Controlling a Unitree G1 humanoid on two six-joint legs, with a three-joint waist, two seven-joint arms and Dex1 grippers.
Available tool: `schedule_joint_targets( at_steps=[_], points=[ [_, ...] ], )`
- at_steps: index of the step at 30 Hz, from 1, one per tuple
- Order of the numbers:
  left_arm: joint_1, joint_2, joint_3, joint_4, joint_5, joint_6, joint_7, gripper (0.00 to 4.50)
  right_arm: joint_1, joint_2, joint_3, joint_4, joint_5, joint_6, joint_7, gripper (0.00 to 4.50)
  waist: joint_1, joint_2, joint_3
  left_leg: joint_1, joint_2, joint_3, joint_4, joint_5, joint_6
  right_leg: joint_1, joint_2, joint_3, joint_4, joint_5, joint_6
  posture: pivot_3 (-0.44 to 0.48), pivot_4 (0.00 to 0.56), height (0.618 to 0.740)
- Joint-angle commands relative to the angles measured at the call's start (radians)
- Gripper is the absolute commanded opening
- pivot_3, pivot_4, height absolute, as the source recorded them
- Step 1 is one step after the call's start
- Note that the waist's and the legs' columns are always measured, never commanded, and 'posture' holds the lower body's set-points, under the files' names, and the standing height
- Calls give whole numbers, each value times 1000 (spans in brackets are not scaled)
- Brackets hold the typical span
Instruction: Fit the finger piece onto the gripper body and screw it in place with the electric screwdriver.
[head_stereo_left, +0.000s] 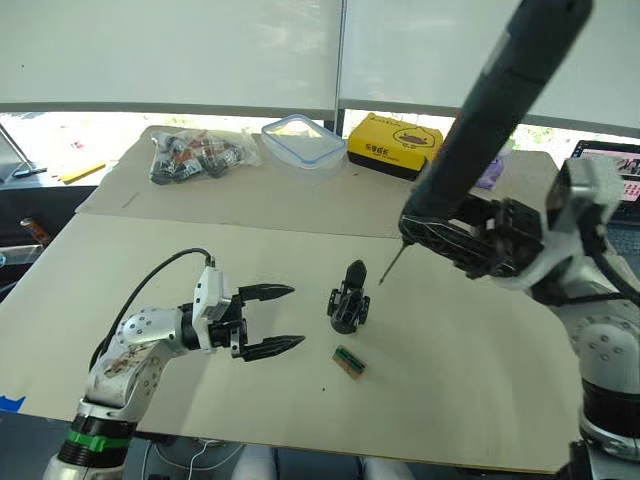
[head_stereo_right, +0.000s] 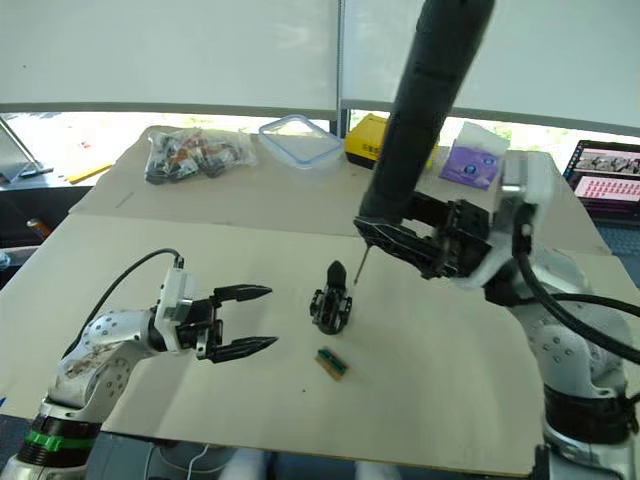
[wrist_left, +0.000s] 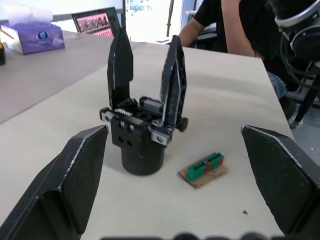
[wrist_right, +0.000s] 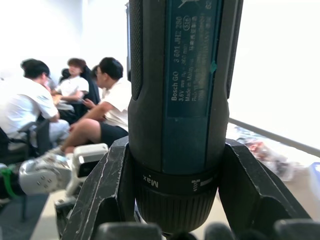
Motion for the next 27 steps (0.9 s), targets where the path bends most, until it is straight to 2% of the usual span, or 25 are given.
schedule_joint_targets(
  at_steps=[1,13,27],
  points=[
    [-37,-21,-19,28,29,-25,8,4500,-48,23,8,1,-6,-14,17,1906,0,0,0,0,0,0,0,0,0,0,0,0,0,1,1,0,150,740],
    [-20,-39,-38,73,89,-71,9,4500,-75,126,94,53,-124,-49,63,1906,0,0,0,-1,0,0,-1,0,0,-2,0,-1,2,4,5,0,150,740],
    [-43,-78,-87,47,104,-20,59,4500,-45,186,137,73,-217,-66,104,1906,0,0,0,-1,0,-1,-1,0,0,-2,0,-1,3,4,5,0,150,740]
  ],
)
